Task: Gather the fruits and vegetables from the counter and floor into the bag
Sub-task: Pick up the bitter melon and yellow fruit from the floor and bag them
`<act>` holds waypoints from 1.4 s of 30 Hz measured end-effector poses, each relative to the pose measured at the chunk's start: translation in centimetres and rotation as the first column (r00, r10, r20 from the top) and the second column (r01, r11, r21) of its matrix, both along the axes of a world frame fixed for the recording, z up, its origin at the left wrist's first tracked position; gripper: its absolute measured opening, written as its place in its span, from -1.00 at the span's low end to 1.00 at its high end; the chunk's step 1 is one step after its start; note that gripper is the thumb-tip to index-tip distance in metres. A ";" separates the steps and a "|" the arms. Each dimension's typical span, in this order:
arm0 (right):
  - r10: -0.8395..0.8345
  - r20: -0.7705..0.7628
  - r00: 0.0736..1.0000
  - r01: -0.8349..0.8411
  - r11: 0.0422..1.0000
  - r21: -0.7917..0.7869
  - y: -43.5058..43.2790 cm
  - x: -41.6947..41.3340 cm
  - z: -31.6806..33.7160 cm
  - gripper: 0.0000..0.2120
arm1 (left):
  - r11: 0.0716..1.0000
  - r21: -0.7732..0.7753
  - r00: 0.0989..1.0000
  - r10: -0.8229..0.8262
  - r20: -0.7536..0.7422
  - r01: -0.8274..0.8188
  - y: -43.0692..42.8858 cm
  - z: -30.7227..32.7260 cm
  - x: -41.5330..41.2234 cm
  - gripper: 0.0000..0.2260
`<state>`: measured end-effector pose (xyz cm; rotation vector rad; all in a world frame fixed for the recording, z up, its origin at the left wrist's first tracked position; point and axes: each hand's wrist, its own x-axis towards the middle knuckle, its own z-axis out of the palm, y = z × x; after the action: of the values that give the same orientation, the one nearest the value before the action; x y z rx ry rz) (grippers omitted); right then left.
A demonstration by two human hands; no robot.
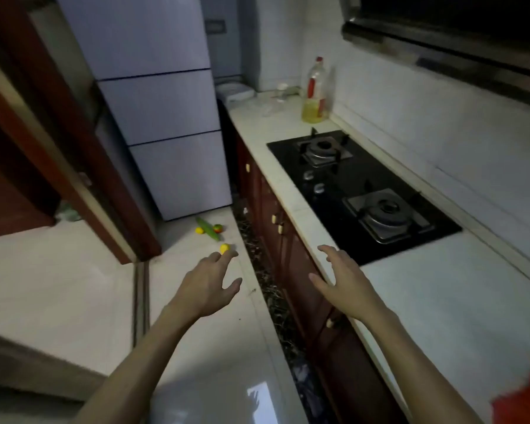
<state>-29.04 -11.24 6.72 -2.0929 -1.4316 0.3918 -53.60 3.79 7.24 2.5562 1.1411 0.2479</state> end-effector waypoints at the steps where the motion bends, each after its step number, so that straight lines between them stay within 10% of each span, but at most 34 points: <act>1: 0.040 0.003 0.999 -0.040 0.999 -0.002 1.7 -1.2 -0.1 -0.45 | 0.999 -0.010 0.999 0.041 -0.003 -0.041 0.7 -0.2 -1.8 -0.52; 13: 0.335 -0.020 0.942 -0.335 0.934 -0.122 16.5 -8.4 -2.9 -0.42 | 0.949 -0.057 0.951 0.310 -0.014 -0.310 7.2 -3.2 -11.3 -0.51; 42: 0.390 -0.154 0.908 -0.419 0.856 -0.302 57.0 -2.1 -9.8 -0.49 | 0.910 -0.174 0.926 0.366 -0.094 -0.377 45.2 -10.3 -4.6 -0.47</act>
<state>-31.17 45.73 -3.08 -1.9727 -1.8607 0.9378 -58.21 48.94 -3.09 2.1791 1.5919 0.1433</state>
